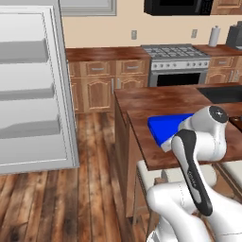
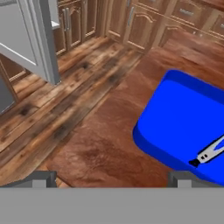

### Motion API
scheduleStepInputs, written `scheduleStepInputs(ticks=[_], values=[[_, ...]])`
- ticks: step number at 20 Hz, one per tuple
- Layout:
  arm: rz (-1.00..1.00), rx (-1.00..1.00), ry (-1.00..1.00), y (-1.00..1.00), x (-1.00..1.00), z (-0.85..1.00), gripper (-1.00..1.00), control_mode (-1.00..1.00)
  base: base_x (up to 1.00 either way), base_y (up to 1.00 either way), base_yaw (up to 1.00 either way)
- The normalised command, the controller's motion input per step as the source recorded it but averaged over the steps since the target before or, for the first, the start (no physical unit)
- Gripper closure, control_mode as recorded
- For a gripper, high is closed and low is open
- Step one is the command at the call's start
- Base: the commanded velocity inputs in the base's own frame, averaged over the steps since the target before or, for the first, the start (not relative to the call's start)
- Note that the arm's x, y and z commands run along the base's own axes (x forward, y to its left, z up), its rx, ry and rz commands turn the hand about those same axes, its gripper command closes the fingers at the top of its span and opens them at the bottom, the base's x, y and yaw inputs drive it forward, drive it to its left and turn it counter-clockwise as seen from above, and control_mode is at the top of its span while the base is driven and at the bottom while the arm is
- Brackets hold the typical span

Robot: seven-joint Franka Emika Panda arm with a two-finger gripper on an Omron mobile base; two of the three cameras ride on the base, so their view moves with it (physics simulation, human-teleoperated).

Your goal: Gather the onion and sweet potato from the fridge and place them on a tray on the dining counter. Then gather the chicken drumstick and fish from the fridge and place them on the other tray.

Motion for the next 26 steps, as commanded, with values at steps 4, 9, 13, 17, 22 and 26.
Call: scheduleStepInputs(ticks=[4,9,13,17,22,26], values=[[0.0,0.0,0.0,0.0,0.0,0.0,-1.0,1.0,-0.26,0.02,0.11],[0.0,0.0,0.0,0.0,0.0,0.0,-1.0,1.0,-0.39,0.0,0.12],[0.0,0.0,0.0,0.0,0.0,0.0,-1.0,1.0,-0.42,0.0,0.11],[0.0,0.0,0.0,0.0,0.0,0.0,-1.0,1.0,-0.31,0.0,0.24],[0.0,0.0,0.0,0.0,0.0,0.0,-1.0,1.0,-0.26,0.01,0.31],[0.0,0.0,0.0,0.0,0.0,0.0,-1.0,1.0,-0.19,0.12,0.33]])
